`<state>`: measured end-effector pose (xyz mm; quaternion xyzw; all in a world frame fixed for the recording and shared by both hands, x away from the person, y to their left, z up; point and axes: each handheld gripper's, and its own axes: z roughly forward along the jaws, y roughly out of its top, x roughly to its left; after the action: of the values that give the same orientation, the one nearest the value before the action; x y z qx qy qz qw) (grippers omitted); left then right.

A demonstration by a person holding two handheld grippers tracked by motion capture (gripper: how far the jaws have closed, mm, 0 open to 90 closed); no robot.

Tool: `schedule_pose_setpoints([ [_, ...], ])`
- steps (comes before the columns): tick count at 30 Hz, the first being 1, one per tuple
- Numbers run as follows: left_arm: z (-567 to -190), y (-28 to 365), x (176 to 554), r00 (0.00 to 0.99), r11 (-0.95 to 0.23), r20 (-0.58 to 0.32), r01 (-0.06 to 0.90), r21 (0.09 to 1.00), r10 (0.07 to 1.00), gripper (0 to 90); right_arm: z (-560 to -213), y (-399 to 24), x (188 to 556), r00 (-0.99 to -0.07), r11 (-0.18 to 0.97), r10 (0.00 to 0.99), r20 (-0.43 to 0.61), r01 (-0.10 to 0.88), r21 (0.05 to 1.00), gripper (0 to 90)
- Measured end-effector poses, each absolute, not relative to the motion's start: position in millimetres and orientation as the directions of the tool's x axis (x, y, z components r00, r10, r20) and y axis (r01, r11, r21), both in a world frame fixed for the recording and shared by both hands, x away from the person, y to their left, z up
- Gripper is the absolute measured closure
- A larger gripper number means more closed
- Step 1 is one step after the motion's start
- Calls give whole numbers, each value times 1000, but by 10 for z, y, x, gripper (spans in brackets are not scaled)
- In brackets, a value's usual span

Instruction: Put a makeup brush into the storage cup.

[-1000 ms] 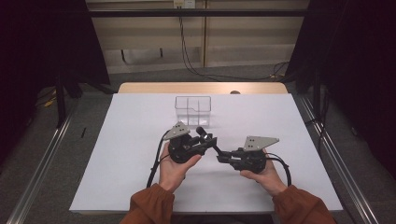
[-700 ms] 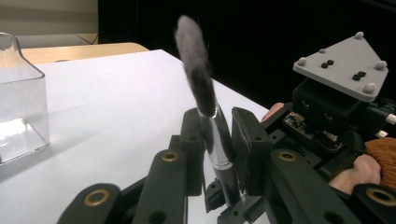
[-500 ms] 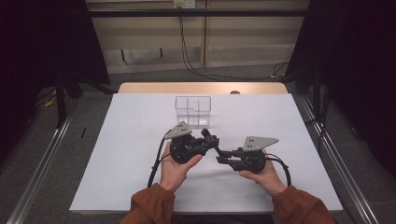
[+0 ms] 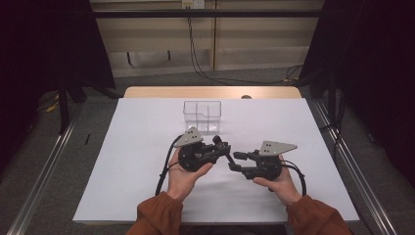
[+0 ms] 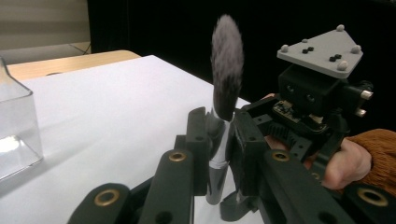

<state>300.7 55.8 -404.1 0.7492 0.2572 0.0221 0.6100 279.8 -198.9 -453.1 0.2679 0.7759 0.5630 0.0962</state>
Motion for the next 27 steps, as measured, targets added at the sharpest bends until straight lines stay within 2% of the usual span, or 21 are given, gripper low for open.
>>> schedule_pose_setpoints([
  [2,-4039,570,3012,863,-122,-280,359,925,421,794,-4521,-1996,2798,-829,221,541,144,305,926,455],
  [4,-4035,587,3018,860,-120,-282,362,925,425,793,-4511,-2005,2805,-828,213,540,150,307,928,369],
  [6,-4033,598,3024,858,-118,-283,363,924,428,794,-4497,-2013,2804,-826,204,544,151,305,930,341],
  [15,-4016,634,3042,859,-138,-273,362,922,432,793,-4447,-2060,2811,-799,178,582,152,308,935,106],
  [19,-3995,664,3053,856,-134,-275,365,921,439,794,-4434,-2095,2808,-802,166,575,161,307,937,56],
  [27,-3979,736,3048,853,-152,-269,369,917,448,793,-4386,-2149,2768,-766,162,628,135,299,940,63],
])
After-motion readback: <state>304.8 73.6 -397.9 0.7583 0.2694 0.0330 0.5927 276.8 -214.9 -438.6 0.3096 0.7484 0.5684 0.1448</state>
